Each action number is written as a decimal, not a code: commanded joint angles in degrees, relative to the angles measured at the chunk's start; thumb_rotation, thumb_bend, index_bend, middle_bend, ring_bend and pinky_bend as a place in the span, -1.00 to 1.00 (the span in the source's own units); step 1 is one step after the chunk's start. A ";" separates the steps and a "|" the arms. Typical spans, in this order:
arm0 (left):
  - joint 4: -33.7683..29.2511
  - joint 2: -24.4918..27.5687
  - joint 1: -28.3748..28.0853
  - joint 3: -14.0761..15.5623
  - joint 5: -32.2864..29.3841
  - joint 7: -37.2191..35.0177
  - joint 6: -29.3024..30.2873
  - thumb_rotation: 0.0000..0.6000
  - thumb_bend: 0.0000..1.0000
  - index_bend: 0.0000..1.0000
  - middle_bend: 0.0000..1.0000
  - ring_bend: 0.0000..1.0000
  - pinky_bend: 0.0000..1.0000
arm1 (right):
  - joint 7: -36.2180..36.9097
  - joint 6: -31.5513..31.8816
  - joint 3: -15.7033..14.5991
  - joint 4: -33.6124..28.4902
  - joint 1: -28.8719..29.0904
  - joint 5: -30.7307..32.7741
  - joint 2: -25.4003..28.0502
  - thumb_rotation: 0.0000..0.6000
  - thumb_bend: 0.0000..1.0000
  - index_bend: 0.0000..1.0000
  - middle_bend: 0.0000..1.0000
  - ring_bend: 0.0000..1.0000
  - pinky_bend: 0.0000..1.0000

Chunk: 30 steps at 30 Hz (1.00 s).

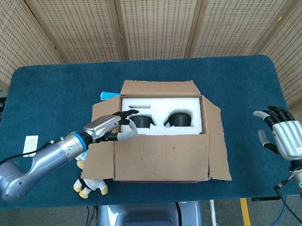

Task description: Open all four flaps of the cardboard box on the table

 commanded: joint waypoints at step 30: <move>15.74 -12.37 22.84 -39.39 -29.71 15.30 -64.68 -0.99 -0.69 -0.21 -1.00 -1.00 -1.00 | -1.51 0.10 0.26 -1.24 0.23 0.35 0.37 1.00 0.08 -0.50 -0.37 -0.65 -0.62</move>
